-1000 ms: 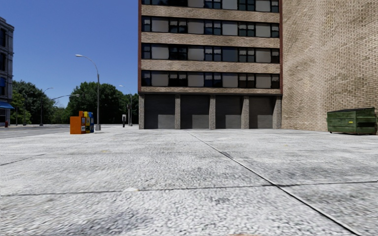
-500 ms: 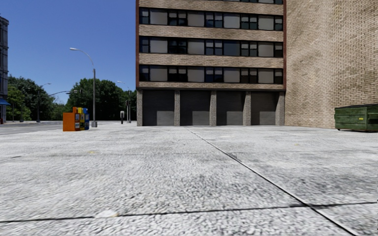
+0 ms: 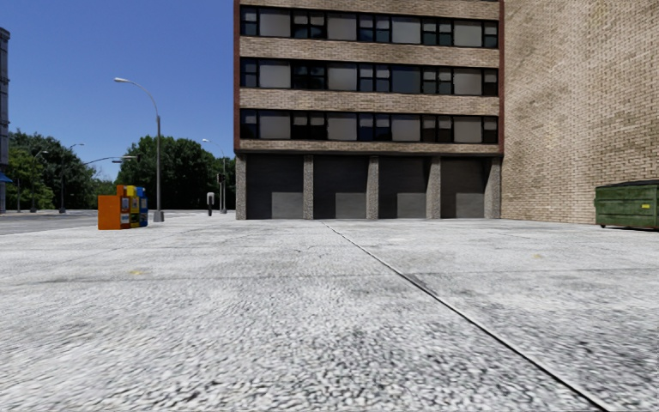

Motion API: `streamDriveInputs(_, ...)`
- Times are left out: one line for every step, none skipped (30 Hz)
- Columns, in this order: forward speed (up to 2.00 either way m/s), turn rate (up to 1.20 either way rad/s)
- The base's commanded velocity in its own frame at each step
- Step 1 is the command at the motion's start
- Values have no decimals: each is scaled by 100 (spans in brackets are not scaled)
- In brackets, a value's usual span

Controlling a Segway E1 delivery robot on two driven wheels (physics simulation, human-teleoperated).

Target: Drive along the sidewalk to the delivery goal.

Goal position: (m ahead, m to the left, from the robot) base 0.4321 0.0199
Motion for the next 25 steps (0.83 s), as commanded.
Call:
streamDriveInputs(0,0)
streamDriveInputs(0,0)
streamDriveInputs(0,0)
streamDriveInputs(0,0)
streamDriveInputs(0,0)
streamDriveInputs(0,0)
streamDriveInputs(0,0)
streamDriveInputs(0,0)
streamDriveInputs(0,0)
streamDriveInputs(0,0)
streamDriveInputs(0,0)
streamDriveInputs(0,0)
streamDriveInputs(0,0)
streamDriveInputs(0,0)
streamDriveInputs(0,0)
streamDriveInputs(0,0)
streamDriveInputs(0,0)
streamDriveInputs(0,0)
streamDriveInputs(0,0)
streamDriveInputs(0,0)
streamDriveInputs(0,0)
streamDriveInputs(0,0)
streamDriveInputs(0,0)
streamDriveInputs(0,0)
streamDriveInputs(0,0)
